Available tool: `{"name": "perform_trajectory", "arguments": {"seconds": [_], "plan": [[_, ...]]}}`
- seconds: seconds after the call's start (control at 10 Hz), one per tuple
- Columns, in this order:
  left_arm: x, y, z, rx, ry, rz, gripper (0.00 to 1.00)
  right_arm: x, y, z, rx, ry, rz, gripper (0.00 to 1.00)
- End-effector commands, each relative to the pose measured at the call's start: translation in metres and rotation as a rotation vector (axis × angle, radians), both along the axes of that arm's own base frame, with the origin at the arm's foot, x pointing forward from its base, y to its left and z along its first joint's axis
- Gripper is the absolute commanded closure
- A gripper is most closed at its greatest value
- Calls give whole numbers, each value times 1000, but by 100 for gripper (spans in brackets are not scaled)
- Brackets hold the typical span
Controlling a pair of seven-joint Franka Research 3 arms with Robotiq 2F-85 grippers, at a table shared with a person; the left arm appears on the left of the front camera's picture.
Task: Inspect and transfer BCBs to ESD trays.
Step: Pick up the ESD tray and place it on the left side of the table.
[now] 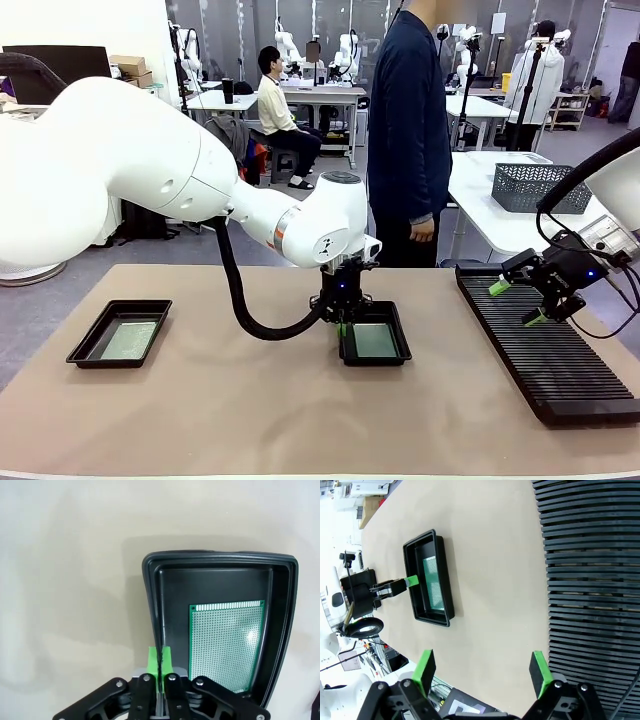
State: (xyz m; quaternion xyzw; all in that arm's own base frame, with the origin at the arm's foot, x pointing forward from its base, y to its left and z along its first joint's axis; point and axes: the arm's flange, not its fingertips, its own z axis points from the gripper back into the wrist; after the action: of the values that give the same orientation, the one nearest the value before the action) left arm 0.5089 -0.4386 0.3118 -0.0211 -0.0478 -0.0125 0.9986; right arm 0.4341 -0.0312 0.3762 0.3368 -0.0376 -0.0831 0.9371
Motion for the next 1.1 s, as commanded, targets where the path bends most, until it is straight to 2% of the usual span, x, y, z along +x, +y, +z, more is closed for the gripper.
{"name": "perform_trajectory", "arguments": {"seconds": [0.0, 0.2, 0.3, 1.0], "plan": [[0, 1, 0, 14, -13, -12, 100, 0, 1, 2, -10, 8, -19, 0], [0, 1, 0, 14, -13, -12, 100, 0, 1, 2, -10, 8, -19, 0], [0, 0, 0, 1, -1, -1, 97, 0, 1, 2, -10, 8, -19, 0], [7, 62, 12, -241, -30, -16, 97, 0, 1, 2, -10, 8, -19, 0]]}}
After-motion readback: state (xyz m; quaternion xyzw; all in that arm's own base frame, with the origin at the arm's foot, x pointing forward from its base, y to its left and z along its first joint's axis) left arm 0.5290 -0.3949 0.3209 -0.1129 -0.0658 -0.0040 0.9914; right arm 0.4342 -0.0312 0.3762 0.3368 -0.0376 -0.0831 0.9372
